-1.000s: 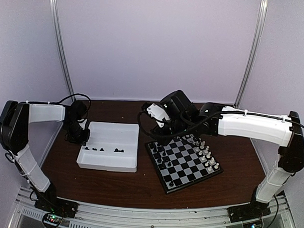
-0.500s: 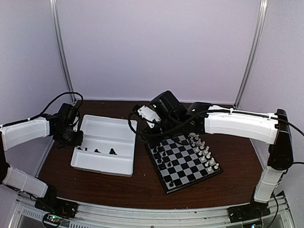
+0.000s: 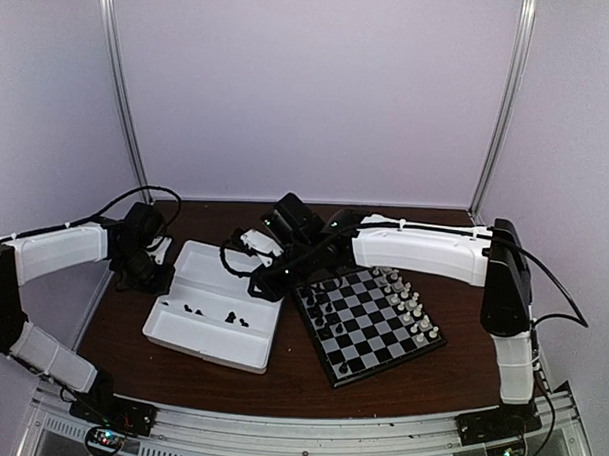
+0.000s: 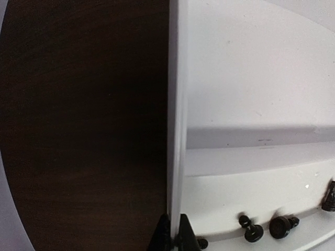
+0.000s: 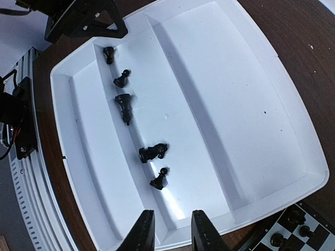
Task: Set up the chess pieces on the board
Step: Adjust the storage box at the center of the board.
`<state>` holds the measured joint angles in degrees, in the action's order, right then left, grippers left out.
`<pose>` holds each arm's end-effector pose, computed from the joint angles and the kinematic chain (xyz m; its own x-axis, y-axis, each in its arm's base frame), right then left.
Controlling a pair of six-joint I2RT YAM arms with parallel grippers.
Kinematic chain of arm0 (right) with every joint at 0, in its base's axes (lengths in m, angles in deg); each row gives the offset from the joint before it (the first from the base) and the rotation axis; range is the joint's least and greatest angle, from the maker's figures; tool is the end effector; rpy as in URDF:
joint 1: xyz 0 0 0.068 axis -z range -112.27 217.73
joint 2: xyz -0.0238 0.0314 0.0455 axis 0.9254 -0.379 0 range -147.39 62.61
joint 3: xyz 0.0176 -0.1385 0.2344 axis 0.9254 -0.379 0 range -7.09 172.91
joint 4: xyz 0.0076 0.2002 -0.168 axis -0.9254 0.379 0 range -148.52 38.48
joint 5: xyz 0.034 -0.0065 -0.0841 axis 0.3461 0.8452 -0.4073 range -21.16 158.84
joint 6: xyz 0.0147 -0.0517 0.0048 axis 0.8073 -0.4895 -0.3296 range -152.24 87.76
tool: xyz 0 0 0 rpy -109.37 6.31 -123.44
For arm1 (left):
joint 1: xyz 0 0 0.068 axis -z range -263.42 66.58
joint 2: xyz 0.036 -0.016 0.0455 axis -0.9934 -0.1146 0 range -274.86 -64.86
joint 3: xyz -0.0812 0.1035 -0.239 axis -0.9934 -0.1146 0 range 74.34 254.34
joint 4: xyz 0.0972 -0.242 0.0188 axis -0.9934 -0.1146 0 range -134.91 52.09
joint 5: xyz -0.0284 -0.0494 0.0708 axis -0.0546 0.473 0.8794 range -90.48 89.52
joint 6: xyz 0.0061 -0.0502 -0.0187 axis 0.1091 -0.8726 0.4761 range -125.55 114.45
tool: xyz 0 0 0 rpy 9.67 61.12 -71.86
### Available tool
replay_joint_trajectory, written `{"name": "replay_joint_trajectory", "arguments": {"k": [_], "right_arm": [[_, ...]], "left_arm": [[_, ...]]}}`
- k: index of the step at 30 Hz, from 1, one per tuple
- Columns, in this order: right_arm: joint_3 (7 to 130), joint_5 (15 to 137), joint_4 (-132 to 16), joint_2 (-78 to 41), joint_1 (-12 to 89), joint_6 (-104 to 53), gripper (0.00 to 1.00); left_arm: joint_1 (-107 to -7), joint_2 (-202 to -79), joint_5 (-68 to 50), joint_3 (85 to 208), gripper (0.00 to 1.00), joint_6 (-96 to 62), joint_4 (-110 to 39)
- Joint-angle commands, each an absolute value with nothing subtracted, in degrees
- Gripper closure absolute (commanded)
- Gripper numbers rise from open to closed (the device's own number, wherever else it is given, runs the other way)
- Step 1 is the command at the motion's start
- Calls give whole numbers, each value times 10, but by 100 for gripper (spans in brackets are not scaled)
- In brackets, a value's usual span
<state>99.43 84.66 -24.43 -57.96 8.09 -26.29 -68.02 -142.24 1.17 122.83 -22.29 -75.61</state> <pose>0.2336 0.4180 0.2589 -0.4700 -0.6050 -0.6427 -0.8781 0.3942 0.2711 0.2406 -0.0651 0.2047 -0.9205 -0.0450 -0.3881 -0.0111 0.9960 -0.0891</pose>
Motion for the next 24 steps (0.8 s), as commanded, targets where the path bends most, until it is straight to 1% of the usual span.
{"name": "replay_joint_trajectory", "arguments": {"k": [1,4,7,11,15,19,24], "right_arm": [[1007,847,-223,-573,74,-264,73],[977,843,-240,-547,75,-265,73],[950,839,-245,-522,76,-269,73],[912,832,-250,-485,78,-272,73],[875,819,-261,-440,80,-275,73],[842,809,-273,-400,84,-272,72],[818,803,-276,-373,84,-270,72]], "left_arm": [[-678,-1471,-21,1358,100,-181,-858],[-679,-1501,-32,1390,100,-109,-906],[-679,-1537,-19,1419,100,-67,-951],[-680,-1557,-63,1403,100,19,-920],[-680,-1569,-37,1397,100,76,-892],[-680,-1599,-98,1421,100,193,-914],[-680,-1680,-87,1484,100,276,-958]]}}
